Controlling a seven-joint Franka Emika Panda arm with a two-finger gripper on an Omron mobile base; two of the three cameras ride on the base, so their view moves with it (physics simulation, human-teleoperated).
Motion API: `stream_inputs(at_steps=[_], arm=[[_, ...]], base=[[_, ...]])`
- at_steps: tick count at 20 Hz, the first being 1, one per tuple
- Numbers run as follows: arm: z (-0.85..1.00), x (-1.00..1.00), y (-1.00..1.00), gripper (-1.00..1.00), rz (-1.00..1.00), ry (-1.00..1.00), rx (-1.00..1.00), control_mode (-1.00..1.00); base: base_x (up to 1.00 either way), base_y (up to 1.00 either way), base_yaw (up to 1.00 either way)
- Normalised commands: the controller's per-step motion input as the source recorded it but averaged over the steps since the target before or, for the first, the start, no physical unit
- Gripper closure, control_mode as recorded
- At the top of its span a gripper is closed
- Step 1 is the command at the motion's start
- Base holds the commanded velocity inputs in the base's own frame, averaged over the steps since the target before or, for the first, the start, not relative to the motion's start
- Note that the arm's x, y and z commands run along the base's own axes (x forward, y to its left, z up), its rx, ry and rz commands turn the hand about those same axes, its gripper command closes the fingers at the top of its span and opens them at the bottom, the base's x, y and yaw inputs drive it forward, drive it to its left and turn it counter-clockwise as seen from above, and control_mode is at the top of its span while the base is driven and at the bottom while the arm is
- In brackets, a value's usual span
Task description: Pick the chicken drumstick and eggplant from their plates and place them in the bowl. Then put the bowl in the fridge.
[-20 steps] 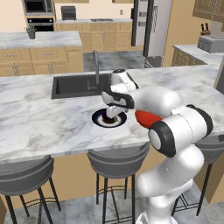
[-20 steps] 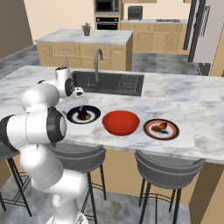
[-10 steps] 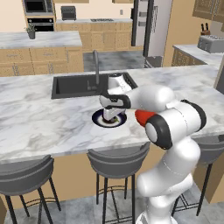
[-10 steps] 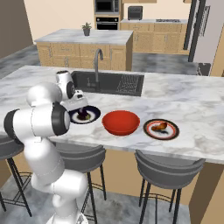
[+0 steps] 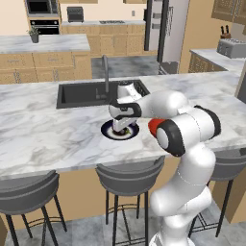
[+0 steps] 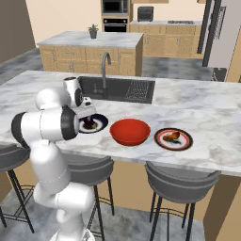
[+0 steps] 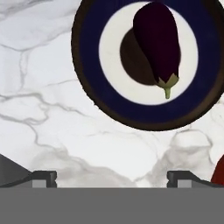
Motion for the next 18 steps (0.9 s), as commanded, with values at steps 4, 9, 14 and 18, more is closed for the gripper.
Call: stream_inputs(at_steps=[4,9,14,18], arm=[[-0.16,0.29,0.00,-1.00,0.01,0.01,0.00,-1.00],[-0.18,0.24,0.00,-1.00,0.01,0.00,0.00,-1.00],[-0.16,0.22,0.00,-1.00,0.00,0.01,0.00,-1.00],[-0.16,0.24,0.00,-1.00,0.00,0.00,0.00,-1.00]], base=[[0.00,0.00,0.00],[0.00,0.00,0.00],[0.00,0.00,0.00],[0.00,0.00,0.00]])
